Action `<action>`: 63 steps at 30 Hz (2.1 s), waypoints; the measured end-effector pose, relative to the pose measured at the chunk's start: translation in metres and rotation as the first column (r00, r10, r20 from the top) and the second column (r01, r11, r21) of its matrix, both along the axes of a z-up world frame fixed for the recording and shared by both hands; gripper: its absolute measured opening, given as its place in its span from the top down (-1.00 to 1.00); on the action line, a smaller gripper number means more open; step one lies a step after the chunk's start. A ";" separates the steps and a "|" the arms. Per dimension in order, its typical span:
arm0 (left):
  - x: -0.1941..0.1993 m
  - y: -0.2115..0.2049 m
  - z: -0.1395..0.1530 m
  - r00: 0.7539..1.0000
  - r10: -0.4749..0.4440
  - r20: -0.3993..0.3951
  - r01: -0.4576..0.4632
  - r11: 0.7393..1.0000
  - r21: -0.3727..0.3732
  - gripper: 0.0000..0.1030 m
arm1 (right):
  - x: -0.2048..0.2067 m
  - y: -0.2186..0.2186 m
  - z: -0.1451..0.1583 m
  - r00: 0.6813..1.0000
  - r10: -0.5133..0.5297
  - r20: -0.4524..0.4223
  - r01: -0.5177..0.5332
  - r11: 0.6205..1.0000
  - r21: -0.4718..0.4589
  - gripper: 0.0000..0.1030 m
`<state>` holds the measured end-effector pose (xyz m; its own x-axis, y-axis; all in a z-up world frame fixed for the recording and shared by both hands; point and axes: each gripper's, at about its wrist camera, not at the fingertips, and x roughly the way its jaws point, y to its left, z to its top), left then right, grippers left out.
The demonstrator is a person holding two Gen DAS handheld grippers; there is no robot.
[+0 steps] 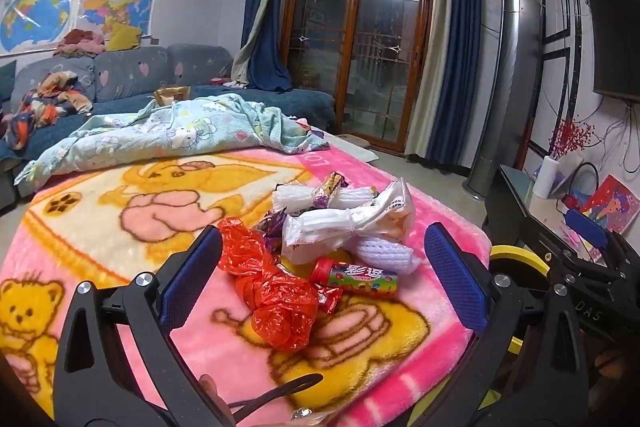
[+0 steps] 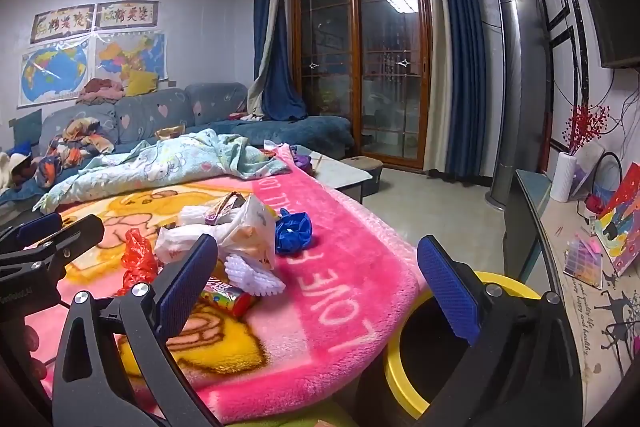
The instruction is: Collect trash
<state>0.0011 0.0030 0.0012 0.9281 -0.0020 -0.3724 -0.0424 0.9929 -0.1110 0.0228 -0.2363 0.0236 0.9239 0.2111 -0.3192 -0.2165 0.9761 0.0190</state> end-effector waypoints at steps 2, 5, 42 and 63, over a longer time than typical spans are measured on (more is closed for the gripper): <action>-0.001 -0.001 0.001 1.000 -0.002 0.002 0.002 1.000 0.000 -0.81 | 0.001 0.001 0.000 1.000 -0.005 -0.001 0.005 1.000 -0.002 -0.88; -0.004 -0.002 -0.002 1.000 -0.005 0.006 0.005 1.000 0.006 -0.81 | 0.000 0.002 0.002 1.000 -0.009 -0.004 0.009 1.000 -0.003 -0.88; -0.004 -0.003 -0.004 1.000 -0.006 0.003 0.006 1.000 0.002 -0.81 | 0.004 0.002 -0.002 1.000 -0.009 -0.017 0.009 1.000 -0.004 -0.88; 0.006 0.053 -0.009 0.988 0.109 -0.109 -0.118 0.990 -0.080 -0.81 | 0.021 0.033 -0.003 0.984 0.152 -0.095 -0.151 0.988 0.014 -0.88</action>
<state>0.0067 0.0557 -0.0075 0.8801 0.0652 -0.4702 -0.1702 0.9680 -0.1844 0.0434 -0.2031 0.0206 0.8465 0.3485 -0.4024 -0.3585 0.9320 0.0531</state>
